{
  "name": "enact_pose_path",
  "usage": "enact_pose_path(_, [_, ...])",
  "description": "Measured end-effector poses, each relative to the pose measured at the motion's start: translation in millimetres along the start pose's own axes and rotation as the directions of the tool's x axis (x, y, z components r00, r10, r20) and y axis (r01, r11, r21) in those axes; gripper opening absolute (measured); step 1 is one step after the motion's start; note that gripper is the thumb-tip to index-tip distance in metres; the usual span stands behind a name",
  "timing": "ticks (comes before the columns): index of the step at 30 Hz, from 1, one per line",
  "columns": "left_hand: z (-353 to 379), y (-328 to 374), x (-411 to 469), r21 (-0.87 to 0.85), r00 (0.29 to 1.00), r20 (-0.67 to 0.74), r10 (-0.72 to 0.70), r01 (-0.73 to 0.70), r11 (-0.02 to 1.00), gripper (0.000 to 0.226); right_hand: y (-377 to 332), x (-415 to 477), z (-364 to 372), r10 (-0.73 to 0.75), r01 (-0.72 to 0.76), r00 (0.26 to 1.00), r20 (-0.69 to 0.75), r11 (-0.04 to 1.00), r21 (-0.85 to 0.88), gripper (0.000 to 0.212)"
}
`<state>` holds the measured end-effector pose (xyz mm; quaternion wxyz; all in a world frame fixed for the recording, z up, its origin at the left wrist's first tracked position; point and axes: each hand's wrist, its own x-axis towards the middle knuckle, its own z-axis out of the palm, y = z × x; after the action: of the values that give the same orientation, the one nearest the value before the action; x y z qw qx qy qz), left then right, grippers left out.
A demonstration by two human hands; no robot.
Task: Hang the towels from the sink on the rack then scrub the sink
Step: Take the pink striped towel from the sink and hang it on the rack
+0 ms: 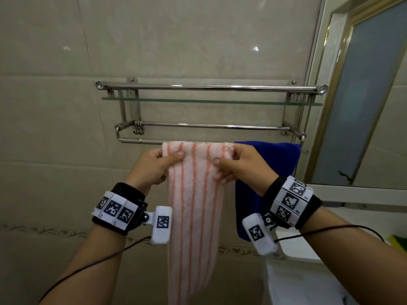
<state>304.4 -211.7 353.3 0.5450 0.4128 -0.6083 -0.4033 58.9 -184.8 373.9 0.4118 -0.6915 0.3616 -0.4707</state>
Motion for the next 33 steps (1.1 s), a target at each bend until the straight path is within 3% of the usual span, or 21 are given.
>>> enact_pose_path(4, [3, 26, 16, -0.03, 0.99, -0.038, 0.133, -0.134, 0.991, 0.017, -16, 14, -2, -0.064, 0.079, 0.991, -0.122, 0.99, 0.12, 0.018])
enact_pose_path(7, [9, 42, 30, -0.094, 0.988, -0.027, 0.149, -0.151, 0.984, 0.01, -23, 23, -1, -0.091, 0.11, 0.984, -0.151, 0.987, 0.119, 0.04])
enact_pose_path(11, [11, 44, 37, -0.177, 0.993, 0.038, 0.108, -0.1, 0.979, 0.04, -22, 31, 1, -0.028, 0.056, 0.99, -0.137, 0.977, 0.206, 0.06])
enact_pose_path(14, [5, 35, 31, -0.255, 0.99, -0.041, 0.133, -0.139, 0.957, 0.037, -24, 36, 2, 0.019, 0.022, 0.986, -0.163, 0.969, 0.246, 0.067])
enact_pose_path(16, [1, 25, 23, -0.221, 0.989, -0.075, 0.13, -0.144, 0.965, 0.017, -27, 37, 3, 0.027, 0.013, 0.984, -0.178, 0.976, 0.216, 0.068])
enact_pose_path(20, [0, -15, 10, -0.028, 0.993, -0.116, -0.025, 0.022, 0.999, 0.038, -33, 38, 3, 0.049, -0.003, 0.977, -0.206, 0.977, 0.215, 0.064])
enact_pose_path(22, [4, -37, 5, 0.003, 0.994, -0.061, -0.095, 0.095, 0.995, 0.056, -34, 37, 2, 0.054, -0.002, 0.976, -0.21, 0.971, 0.24, 0.061])
enact_pose_path(24, [11, -49, 0, -0.013, 0.984, 0.091, -0.156, 0.158, 0.987, 0.069, -32, 36, 3, 0.042, 0.011, 0.977, -0.211, 0.97, 0.245, 0.059])
enact_pose_path(26, [18, -55, -3, -0.023, 0.968, 0.182, -0.174, 0.181, 0.983, 0.065, -31, 35, 3, 0.025, 0.027, 0.976, -0.216, 0.971, 0.237, 0.056])
enact_pose_path(33, [25, -36, -14, -0.276, 0.969, 0.159, -0.19, 0.228, 0.934, 0.04, -27, 25, -2, -0.074, 0.104, 0.972, -0.221, 0.986, 0.127, 0.048])
